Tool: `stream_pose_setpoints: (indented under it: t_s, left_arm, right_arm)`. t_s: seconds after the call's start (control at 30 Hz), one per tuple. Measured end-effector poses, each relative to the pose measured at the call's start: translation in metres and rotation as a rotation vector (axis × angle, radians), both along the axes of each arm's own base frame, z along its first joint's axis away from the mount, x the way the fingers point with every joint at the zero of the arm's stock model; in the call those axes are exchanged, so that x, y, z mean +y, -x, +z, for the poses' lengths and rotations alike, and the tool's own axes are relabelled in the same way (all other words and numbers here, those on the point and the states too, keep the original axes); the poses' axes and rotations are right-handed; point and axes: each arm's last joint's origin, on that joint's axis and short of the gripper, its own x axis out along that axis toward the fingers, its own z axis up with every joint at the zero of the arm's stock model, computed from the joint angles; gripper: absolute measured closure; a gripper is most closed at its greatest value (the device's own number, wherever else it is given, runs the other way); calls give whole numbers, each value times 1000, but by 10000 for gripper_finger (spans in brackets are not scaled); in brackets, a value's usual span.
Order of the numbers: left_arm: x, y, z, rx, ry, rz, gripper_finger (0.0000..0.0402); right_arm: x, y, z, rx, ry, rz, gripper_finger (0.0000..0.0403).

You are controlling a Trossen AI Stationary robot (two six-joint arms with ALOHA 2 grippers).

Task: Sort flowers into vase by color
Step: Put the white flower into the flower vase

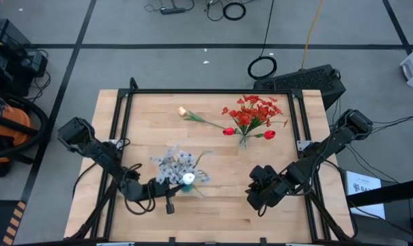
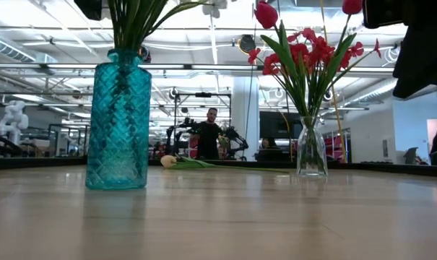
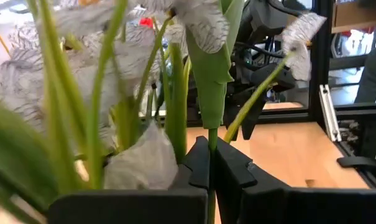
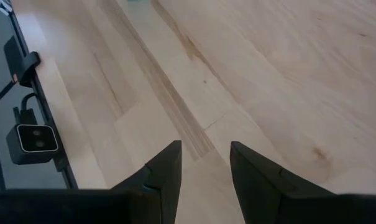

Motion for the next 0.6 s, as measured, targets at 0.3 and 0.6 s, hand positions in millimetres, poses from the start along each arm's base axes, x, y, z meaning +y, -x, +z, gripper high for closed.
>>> stream_pose_setpoints:
  t_s: [0.3,0.6]
  left_arm:
    - [0,5,11,-32,24,-11,352]
    - [-3,9,12,-29,7,-26,343]
  right_arm:
    - [0,-1,0,-7,-6,0,275]
    - [0,-2,1,-30,-2,-13,275]
